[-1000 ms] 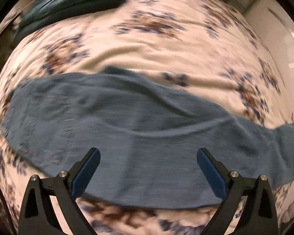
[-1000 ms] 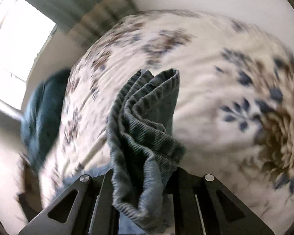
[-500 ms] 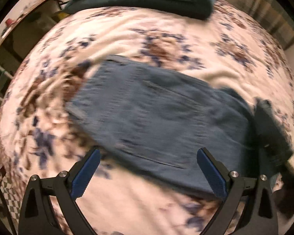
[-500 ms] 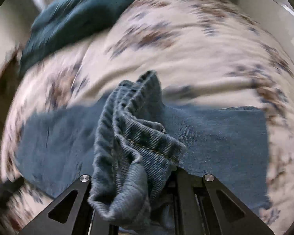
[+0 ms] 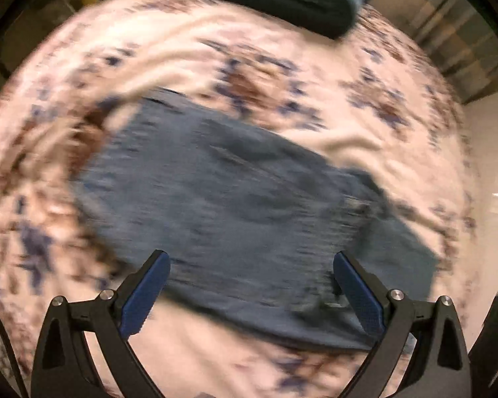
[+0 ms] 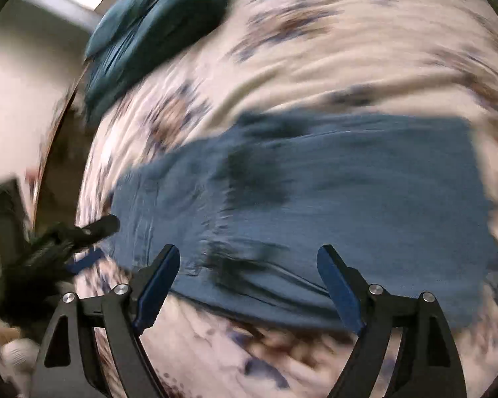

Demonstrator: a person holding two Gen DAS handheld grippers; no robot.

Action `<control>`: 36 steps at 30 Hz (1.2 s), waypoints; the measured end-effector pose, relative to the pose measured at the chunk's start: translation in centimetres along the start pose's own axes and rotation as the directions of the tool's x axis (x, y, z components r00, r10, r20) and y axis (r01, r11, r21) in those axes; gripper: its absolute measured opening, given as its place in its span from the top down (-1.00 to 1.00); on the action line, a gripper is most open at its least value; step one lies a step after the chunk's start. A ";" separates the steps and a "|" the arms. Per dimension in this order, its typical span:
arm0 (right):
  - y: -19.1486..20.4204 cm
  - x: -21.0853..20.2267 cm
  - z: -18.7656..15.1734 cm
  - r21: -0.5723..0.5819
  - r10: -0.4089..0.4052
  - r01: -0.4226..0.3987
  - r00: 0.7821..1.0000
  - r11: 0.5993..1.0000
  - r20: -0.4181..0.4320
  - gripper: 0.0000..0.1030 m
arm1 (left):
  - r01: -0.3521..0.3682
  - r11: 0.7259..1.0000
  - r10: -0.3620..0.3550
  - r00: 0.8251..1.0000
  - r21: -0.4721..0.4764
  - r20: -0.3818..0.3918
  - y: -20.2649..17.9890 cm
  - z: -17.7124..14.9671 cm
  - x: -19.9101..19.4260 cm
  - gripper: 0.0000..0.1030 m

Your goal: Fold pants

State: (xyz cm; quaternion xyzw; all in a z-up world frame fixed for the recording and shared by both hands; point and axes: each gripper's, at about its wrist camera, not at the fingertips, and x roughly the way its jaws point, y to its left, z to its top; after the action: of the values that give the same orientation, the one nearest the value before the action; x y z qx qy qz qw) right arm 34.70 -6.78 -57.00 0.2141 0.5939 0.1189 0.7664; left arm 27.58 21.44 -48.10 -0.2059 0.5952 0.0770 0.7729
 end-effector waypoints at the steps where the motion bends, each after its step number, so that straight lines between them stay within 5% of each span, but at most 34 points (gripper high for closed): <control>1: -2.1 -1.5 0.0 0.068 -0.039 0.038 0.999 0.997 0.015 -0.69 | 0.030 1.000 -0.030 0.999 0.001 -0.025 -1.0 0.1 0.7 -0.96; 5: -10.2 -3.7 -1.4 0.347 0.010 -0.008 1.000 0.938 -0.002 -0.61 | 0.148 0.988 -0.138 0.971 0.035 -0.197 -5.9 -0.5 5.5 -0.96; 7: -12.3 -3.3 -1.9 0.399 0.028 -0.023 1.000 0.917 -0.006 -0.47 | 0.148 0.986 -0.124 0.960 0.080 -0.252 -7.5 -1.1 7.3 -0.91; 9: -13.8 -1.7 -2.6 0.407 0.013 0.007 0.999 0.913 -0.046 -0.34 | 0.089 0.979 -0.031 0.955 0.182 -0.295 -9.1 -2.3 9.3 -0.59; 11: -15.9 0.4 -3.3 0.435 -0.041 0.097 0.990 0.895 -0.135 0.20 | -0.005 0.962 0.096 0.942 0.273 -0.321 -9.2 -3.5 11.0 -0.53; 13: -17.2 0.8 -3.7 0.467 -0.064 0.136 0.984 0.874 -0.166 0.60 | -0.033 0.955 0.141 0.926 0.296 -0.349 -8.2 -4.4 12.1 -0.51; 17: -17.0 0.2 -3.8 0.478 -0.054 0.130 0.984 0.869 -0.168 0.51 | -0.033 0.958 0.137 0.924 0.284 -0.358 -7.7 -4.6 10.7 -0.51; 20: -16.7 -1.0 -4.6 0.524 0.016 0.062 0.990 0.850 -0.143 -0.02 | 0.067 0.992 -0.027 0.937 0.103 -0.349 -6.5 -3.8 8.5 -0.50; 23: -16.7 -1.0 -5.5 0.561 0.069 0.020 0.988 0.828 -0.138 -0.12 | 0.134 0.990 -0.138 0.938 -0.036 -0.317 -5.5 -2.8 8.0 -0.51; 26: -16.1 0.1 -5.5 0.580 0.079 0.023 0.986 0.814 -0.150 -0.12 | 0.104 0.991 -0.128 0.920 -0.085 -0.371 -5.0 -2.9 10.6 -0.49; 28: -16.0 1.0 -5.6 0.602 0.087 0.026 0.984 0.798 -0.157 -0.12 | 0.073 0.995 -0.094 0.923 -0.070 -0.374 -4.8 -3.2 11.4 -0.43; 32: -16.1 2.2 -5.8 0.631 0.090 0.033 0.982 0.775 -0.163 -0.12 | 0.025 0.996 0.003 0.944 0.081 -0.331 -5.9 -4.3 10.5 0.36; 36: -15.9 2.5 -6.0 0.622 0.075 0.046 0.983 0.782 -0.167 -0.12 | 0.083 0.996 -0.073 0.950 0.022 -0.302 -5.1 -5.2 8.4 0.50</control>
State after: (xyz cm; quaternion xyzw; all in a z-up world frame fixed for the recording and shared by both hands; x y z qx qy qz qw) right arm 28.47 -18.58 -67.83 0.4478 0.6657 -0.0589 0.5939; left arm 27.15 13.67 -56.03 -0.2254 0.6987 0.0038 0.6790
